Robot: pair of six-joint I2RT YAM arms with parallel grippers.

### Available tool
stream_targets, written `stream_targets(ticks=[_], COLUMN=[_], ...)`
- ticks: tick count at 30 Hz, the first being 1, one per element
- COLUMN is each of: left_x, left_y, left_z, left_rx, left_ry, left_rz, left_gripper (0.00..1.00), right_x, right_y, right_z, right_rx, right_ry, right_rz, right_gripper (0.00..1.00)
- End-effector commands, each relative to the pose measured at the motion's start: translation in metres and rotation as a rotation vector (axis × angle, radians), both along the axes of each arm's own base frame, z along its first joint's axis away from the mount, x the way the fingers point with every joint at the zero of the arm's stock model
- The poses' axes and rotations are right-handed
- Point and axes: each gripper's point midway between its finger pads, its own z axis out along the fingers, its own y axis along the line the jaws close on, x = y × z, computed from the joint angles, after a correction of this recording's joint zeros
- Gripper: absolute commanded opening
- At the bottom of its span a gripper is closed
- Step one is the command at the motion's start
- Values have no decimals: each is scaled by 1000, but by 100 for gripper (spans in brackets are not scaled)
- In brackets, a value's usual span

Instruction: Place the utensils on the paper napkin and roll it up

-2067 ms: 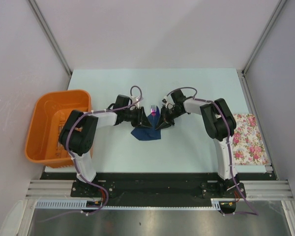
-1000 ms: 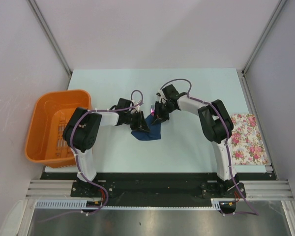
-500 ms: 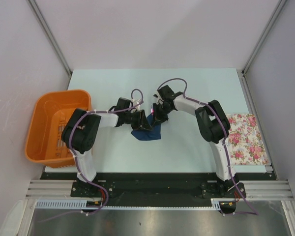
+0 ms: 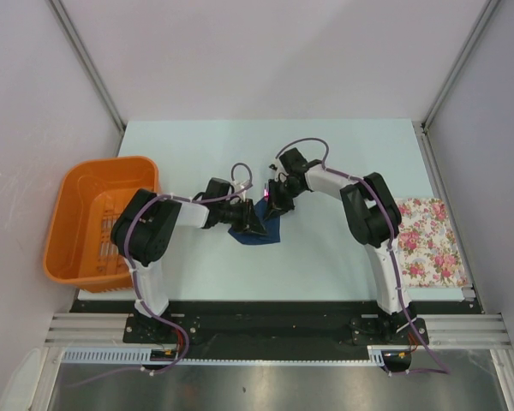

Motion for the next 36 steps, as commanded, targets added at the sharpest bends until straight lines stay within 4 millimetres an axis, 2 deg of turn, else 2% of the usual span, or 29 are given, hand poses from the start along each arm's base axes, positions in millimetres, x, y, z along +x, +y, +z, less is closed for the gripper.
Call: stream_targets(ticks=[1, 3, 4, 6, 7, 9, 12, 18, 22, 25, 30, 36], left_x=[-13, -14, -13, -12, -11, -10, -9, -7, -7, -5, -2, 2], left_y=[12, 13, 13, 13, 13, 13, 12, 11, 12, 12, 10, 9], left_z=[-24, -28, -30, -32, -32, -32, -31, -27, -28, -27, -26, -17], left_rx=[48, 54, 59, 65, 66, 70, 67, 56, 58, 55, 52, 36], left_ry=[61, 66, 66, 66, 63, 65, 61, 51, 53, 48, 43, 13], left_rz=[14, 14, 15, 12, 11, 11, 8, 2, 4, 7, 6, 5], left_gripper=[24, 23, 22, 20, 20, 20, 19, 22, 22, 22, 22, 25], right_x=[8, 16, 19, 24, 25, 24, 18, 3, 4, 7, 11, 7], right_y=[-9, -8, -6, -5, -4, -3, -5, -7, -3, 0, 2, -6], right_z=[-3, 12, 21, 46, 54, 76, 84, 62, 48, 43, 25, -12], right_rx=[6, 55, 82, 157, 178, 223, 207, 121, 63, 55, 13, -73], right_ry=[1, -7, -14, -34, -47, -73, -92, -62, -80, -75, -86, -53], right_rz=[1, -9, -12, -8, 0, 20, 33, 59, 58, 52, 46, 33], right_gripper=[10, 16, 22, 29, 37, 41, 38, 28, 17, 15, 13, 9])
